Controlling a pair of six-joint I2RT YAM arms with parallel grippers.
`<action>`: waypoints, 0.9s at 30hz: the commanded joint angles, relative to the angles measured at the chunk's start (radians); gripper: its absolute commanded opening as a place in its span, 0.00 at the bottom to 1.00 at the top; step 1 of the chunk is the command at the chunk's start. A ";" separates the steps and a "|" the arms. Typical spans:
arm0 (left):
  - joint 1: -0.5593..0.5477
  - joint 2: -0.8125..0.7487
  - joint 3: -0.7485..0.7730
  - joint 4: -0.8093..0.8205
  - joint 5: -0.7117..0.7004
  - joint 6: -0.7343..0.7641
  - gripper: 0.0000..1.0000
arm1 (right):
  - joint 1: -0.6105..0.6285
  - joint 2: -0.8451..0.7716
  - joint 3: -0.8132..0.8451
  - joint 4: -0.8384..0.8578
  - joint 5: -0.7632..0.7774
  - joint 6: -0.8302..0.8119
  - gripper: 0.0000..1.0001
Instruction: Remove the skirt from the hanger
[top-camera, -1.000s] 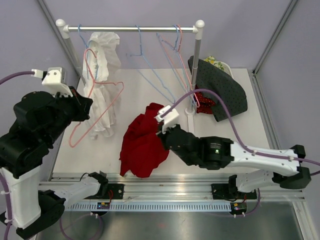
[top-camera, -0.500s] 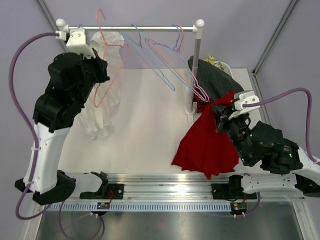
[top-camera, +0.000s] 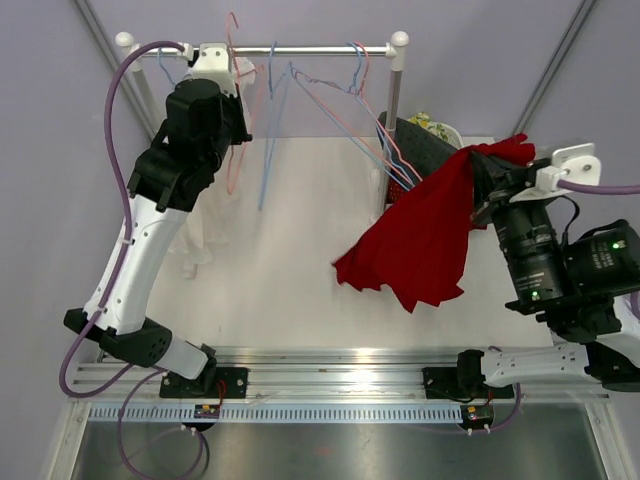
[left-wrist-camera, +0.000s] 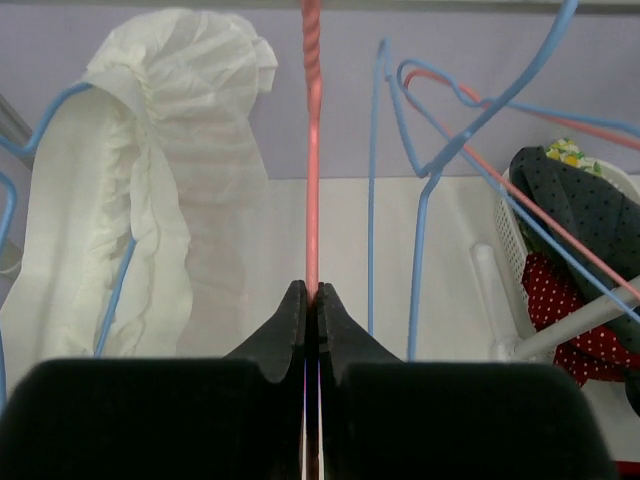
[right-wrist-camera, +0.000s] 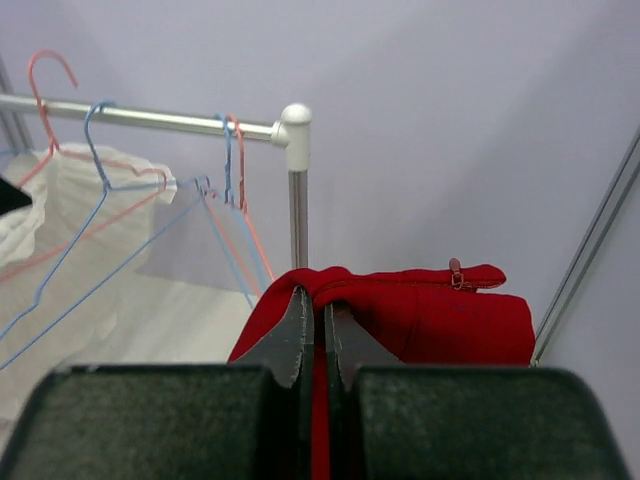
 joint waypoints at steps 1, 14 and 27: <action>0.009 -0.087 -0.122 0.100 -0.024 -0.009 0.00 | -0.003 0.037 0.105 0.187 -0.032 -0.165 0.00; 0.010 -0.217 -0.329 0.151 0.008 -0.001 0.19 | -0.161 0.274 0.450 -0.227 -0.192 -0.181 0.00; 0.015 -0.257 -0.366 0.124 0.010 0.004 0.99 | -0.911 0.661 0.971 -0.547 -0.560 0.187 0.00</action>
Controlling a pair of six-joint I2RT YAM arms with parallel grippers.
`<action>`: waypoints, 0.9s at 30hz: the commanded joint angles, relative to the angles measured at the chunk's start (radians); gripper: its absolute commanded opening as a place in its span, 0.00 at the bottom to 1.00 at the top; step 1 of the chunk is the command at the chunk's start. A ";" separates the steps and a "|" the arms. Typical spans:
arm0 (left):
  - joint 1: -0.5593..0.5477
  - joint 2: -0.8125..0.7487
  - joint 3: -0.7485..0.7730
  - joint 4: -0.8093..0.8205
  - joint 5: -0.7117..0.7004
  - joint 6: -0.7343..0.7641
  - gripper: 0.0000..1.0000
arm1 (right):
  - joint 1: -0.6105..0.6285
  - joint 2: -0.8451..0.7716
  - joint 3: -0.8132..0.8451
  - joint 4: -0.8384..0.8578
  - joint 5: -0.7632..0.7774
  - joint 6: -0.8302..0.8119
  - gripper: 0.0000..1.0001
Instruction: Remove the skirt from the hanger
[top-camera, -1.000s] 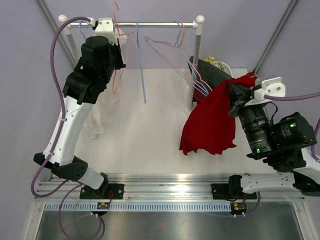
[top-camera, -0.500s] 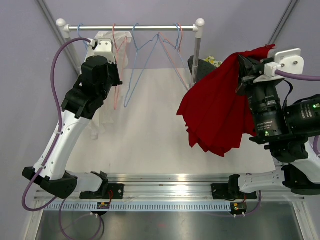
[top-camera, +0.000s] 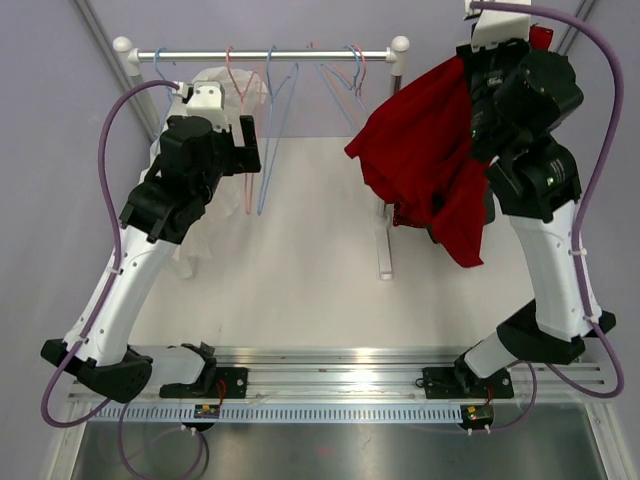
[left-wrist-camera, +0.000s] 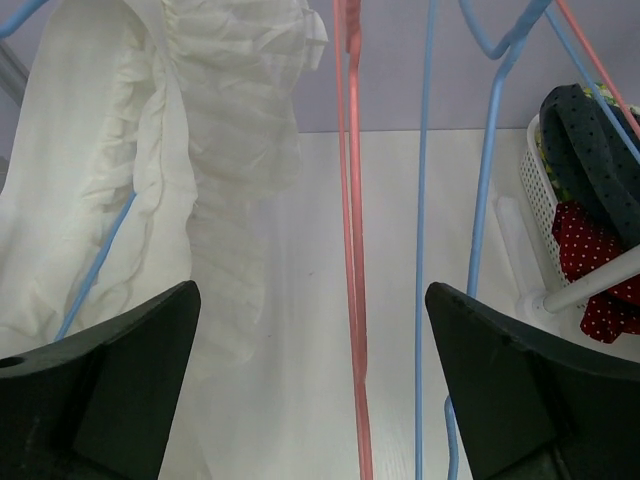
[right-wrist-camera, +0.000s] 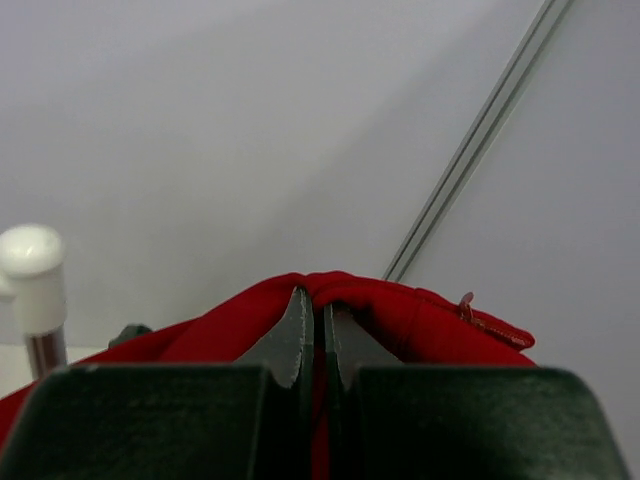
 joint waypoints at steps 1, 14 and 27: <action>0.008 -0.041 -0.002 0.031 0.000 0.004 0.99 | -0.130 0.091 0.181 -0.008 -0.189 0.177 0.00; 0.010 -0.173 -0.071 0.029 0.061 -0.031 0.99 | -0.493 0.506 0.343 0.090 -0.637 0.668 0.00; 0.013 -0.167 0.101 -0.072 -0.103 0.044 0.99 | -0.488 0.324 -0.364 0.196 -0.806 0.837 0.99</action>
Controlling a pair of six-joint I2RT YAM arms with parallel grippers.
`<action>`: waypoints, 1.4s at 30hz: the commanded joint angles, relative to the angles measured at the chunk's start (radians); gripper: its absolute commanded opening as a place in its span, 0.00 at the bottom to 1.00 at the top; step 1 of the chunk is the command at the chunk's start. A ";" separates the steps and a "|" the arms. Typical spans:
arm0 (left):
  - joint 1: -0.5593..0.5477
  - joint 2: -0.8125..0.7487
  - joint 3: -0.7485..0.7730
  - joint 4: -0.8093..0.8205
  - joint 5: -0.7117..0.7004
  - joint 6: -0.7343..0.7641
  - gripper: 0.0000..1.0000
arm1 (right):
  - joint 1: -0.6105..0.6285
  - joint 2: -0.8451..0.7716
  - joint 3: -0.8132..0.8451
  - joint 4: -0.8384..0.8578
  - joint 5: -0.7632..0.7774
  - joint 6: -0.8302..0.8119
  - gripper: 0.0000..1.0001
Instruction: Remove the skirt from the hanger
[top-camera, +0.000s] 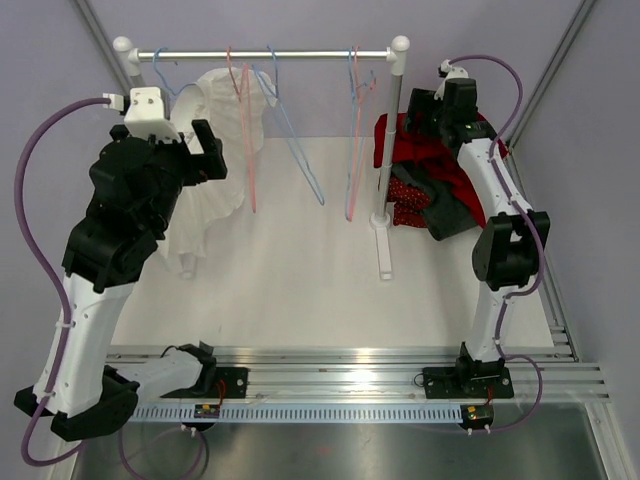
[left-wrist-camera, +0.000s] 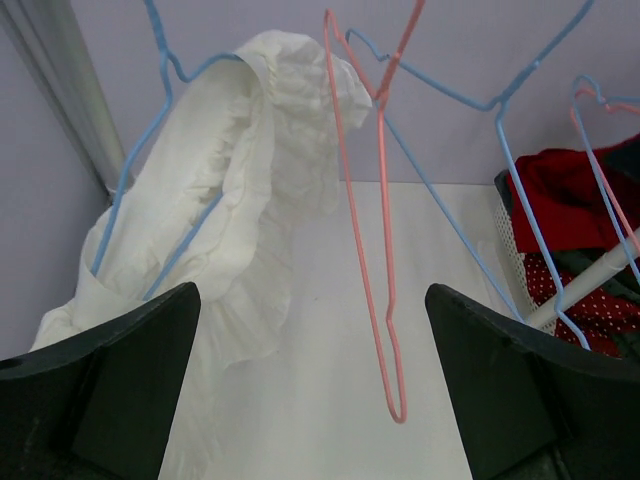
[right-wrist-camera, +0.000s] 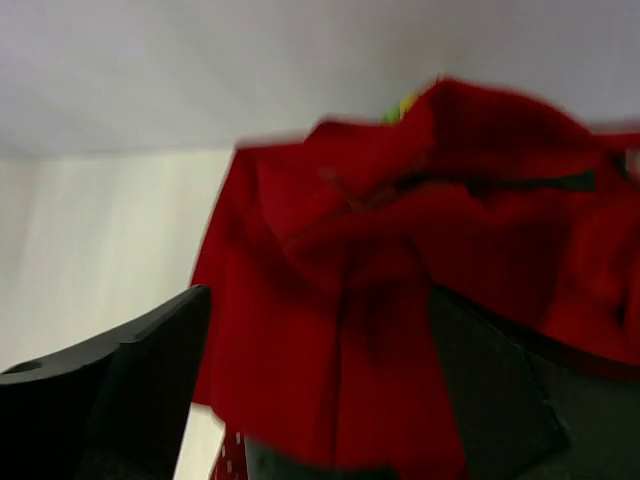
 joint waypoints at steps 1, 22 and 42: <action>0.018 0.040 0.108 -0.042 -0.114 0.042 0.99 | 0.005 -0.250 -0.158 0.107 -0.023 0.032 0.99; 0.470 0.216 0.208 -0.101 0.219 0.009 0.98 | 0.008 -0.888 -0.841 0.186 -0.109 0.127 0.99; 0.541 0.242 0.077 0.151 0.539 -0.049 0.73 | 0.009 -0.911 -0.898 0.198 -0.135 0.135 0.99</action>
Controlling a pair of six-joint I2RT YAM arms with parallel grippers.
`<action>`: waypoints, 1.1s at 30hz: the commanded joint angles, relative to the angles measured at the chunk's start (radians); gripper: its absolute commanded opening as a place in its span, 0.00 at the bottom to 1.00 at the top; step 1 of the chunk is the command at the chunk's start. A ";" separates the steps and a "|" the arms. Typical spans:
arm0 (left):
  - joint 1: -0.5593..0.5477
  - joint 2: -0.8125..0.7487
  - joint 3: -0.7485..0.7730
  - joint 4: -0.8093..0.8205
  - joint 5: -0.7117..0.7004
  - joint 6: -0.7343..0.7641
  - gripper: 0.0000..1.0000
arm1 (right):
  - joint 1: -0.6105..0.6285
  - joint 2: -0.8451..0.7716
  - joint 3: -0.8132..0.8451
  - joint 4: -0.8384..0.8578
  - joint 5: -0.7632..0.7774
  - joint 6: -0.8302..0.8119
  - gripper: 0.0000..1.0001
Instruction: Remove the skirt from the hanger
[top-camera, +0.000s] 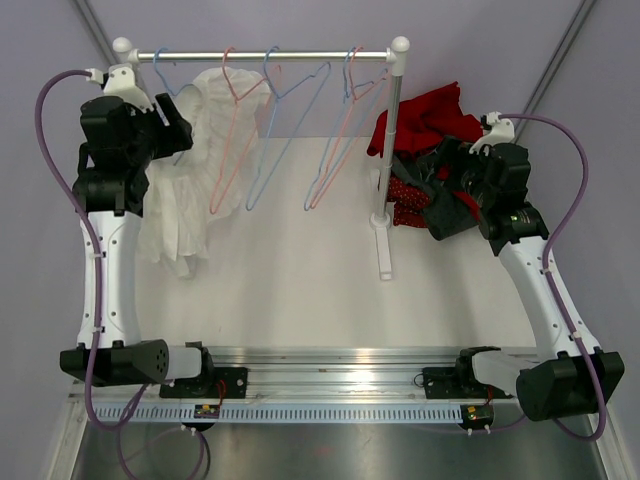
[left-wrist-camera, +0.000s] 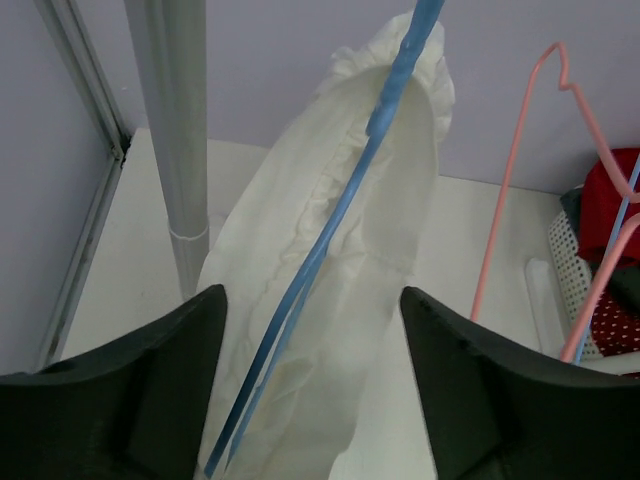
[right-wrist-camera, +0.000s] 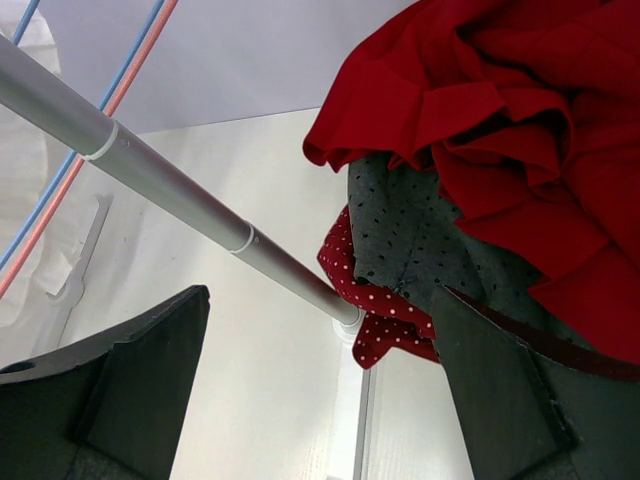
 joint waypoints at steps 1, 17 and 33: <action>0.004 0.018 0.087 0.055 0.052 -0.010 0.66 | 0.005 -0.024 -0.009 0.036 -0.017 0.005 0.99; 0.004 0.080 0.121 0.019 0.071 -0.030 0.00 | 0.005 -0.036 -0.015 0.038 -0.008 -0.005 0.99; 0.002 -0.075 0.321 0.040 0.100 -0.080 0.00 | 0.013 -0.114 0.266 0.005 -0.413 0.027 0.99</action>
